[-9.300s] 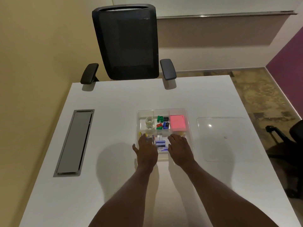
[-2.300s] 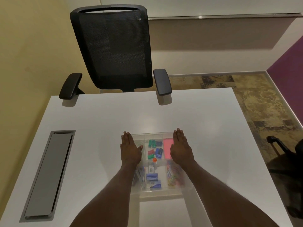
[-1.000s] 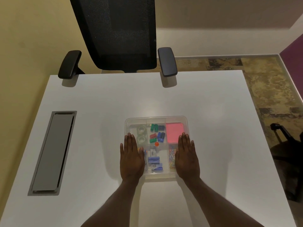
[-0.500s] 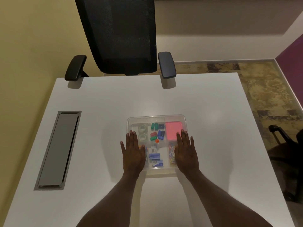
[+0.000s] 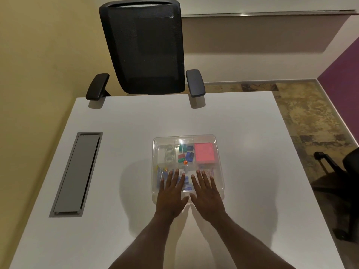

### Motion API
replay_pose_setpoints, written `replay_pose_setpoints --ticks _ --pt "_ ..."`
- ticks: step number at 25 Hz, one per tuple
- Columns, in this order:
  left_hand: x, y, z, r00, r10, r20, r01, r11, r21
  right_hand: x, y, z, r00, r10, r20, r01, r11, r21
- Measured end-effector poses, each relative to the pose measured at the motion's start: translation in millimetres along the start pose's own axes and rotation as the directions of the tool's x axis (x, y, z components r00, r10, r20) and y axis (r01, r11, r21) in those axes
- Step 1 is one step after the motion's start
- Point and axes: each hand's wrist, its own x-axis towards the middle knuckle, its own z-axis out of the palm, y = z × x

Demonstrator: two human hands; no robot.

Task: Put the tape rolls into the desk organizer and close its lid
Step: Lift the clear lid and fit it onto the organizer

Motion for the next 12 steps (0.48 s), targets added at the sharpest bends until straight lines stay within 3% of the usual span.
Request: replay_pose_setpoints --ticks 12 --pt "22 7 -23 0.995 -0.053 0.090 0.061 0.994 -0.088 17 -12 -15 0.995 0.087 0.041 -0.084 0.994 -0.070"
